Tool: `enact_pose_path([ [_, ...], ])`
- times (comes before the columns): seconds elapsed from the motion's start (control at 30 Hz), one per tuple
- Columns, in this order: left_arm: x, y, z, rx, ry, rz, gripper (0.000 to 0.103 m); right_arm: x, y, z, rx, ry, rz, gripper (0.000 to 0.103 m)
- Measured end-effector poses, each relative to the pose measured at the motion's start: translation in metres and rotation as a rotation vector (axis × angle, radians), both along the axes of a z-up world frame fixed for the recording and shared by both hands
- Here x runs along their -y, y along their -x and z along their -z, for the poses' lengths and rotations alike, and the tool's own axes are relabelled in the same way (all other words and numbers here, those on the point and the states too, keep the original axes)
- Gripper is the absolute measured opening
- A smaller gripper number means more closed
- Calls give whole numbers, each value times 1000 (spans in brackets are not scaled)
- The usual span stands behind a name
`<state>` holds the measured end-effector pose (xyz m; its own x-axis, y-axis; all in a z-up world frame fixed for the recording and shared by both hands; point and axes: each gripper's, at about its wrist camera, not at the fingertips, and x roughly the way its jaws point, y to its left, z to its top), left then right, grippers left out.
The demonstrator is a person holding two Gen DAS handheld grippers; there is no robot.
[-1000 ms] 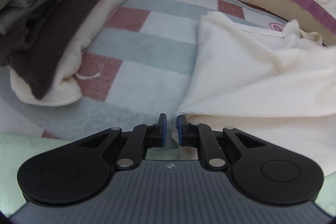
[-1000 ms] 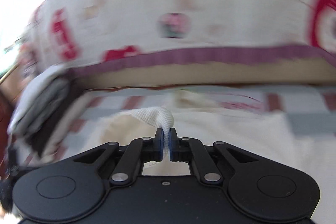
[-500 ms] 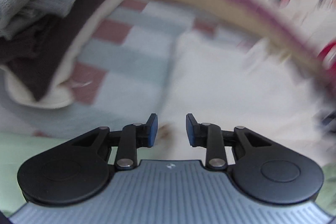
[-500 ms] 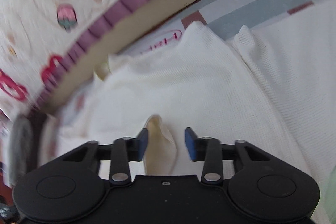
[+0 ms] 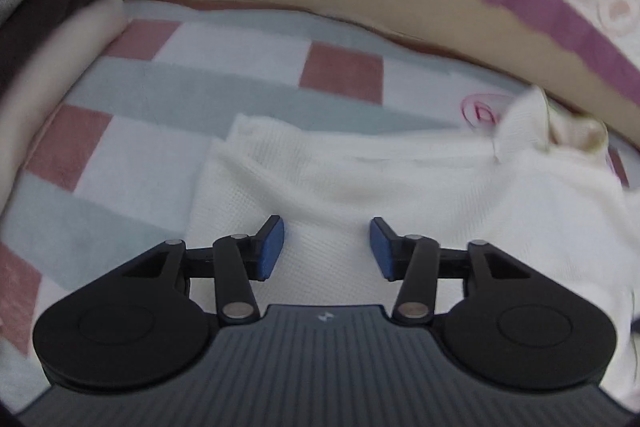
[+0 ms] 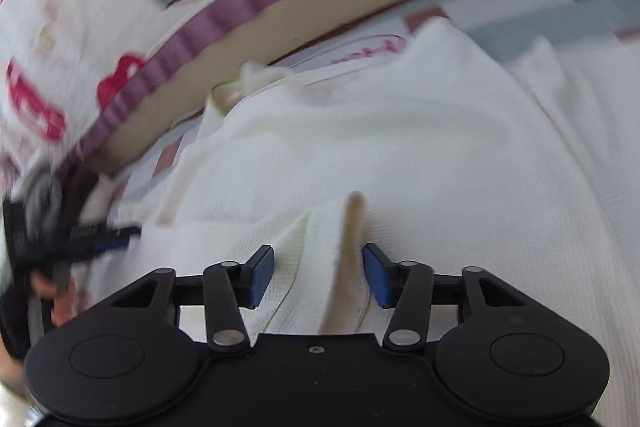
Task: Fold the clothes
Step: 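Pinch the green-trimmed cuff with the right gripper while the left gripper pinches the garment body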
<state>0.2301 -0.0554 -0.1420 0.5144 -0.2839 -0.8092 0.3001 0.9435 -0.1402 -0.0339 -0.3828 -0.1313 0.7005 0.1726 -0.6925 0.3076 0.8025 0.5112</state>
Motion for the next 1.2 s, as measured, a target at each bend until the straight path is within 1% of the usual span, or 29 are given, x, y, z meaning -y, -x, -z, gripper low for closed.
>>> enact_pose_path([
  [0.03,-1,1,0,26,-14,11,1,-5,-1,-2,11,37,-39,8],
  [0.1,-7,2,-2,69,-29,17,0,-12,-2,-10,47,101,-85,8],
  [0.17,-21,0,-5,100,-21,-19,0,-18,-2,-19,88,162,-119,8],
  [0.23,-36,-2,-12,159,-33,-53,0,-23,-5,-26,98,210,-137,8],
  [0.27,-43,-4,-15,173,-32,-67,0,-25,-7,-29,98,233,-142,8],
  [0.3,-51,-7,-17,172,-15,-75,0,-27,-8,-32,98,255,-148,8],
  [0.33,-59,-10,-18,161,20,-71,0,-30,-10,-35,98,277,-154,8],
  [0.37,-64,-14,-18,136,61,-57,0,-32,-12,-38,97,299,-160,8],
  [0.43,-71,-19,-16,74,138,-32,4,-37,-16,-44,97,344,-171,8],
  [0.47,-71,-20,-14,59,164,-12,4,-38,-16,-46,96,358,-173,8],
  [0.5,-67,-20,-13,52,182,12,8,-37,-16,-47,97,362,-170,8],
  [0.57,-54,-15,-13,56,183,91,17,-36,-15,-48,99,366,-167,8],
  [0.63,-38,-7,-14,84,194,184,36,-37,-13,-50,102,383,-171,8],
  [0.7,-27,2,-14,142,203,246,43,-38,-11,-53,108,405,-173,8],
  [0.77,-17,11,-14,206,207,301,43,-38,-9,-56,116,423,-162,8],
  [0.8,-12,15,-14,239,210,328,45,-37,-9,-58,118,431,-158,8],
  [0.83,-8,15,-13,235,187,351,48,-38,-8,-59,119,442,-156,8],
  [0.87,-6,11,-11,200,169,366,48,-39,-7,-61,121,453,-159,8],
  [0.9,-7,7,-8,162,170,376,52,-39,-7,-62,120,462,-164,8],
  [0.93,-9,2,-5,124,176,369,56,-40,-7,-63,118,470,-169,8],
  [0.97,-13,-3,-2,84,187,347,58,-41,-6,-63,116,479,-174,8],
  [1.0,-16,-5,1,61,189,339,61,-42,-6,-63,114,485,-178,8],
  [1.07,-19,-5,4,42,179,345,66,-41,-5,-62,111,482,-179,8],
  [1.1,-20,-3,6,37,167,366,71,-40,-4,-61,113,475,-177,8],
  [1.13,-19,0,7,39,148,407,78,-39,-3,-60,116,467,-177,8],
  [1.2,-19,7,10,48,113,485,78,-37,-2,-58,120,453,-175,8],
])
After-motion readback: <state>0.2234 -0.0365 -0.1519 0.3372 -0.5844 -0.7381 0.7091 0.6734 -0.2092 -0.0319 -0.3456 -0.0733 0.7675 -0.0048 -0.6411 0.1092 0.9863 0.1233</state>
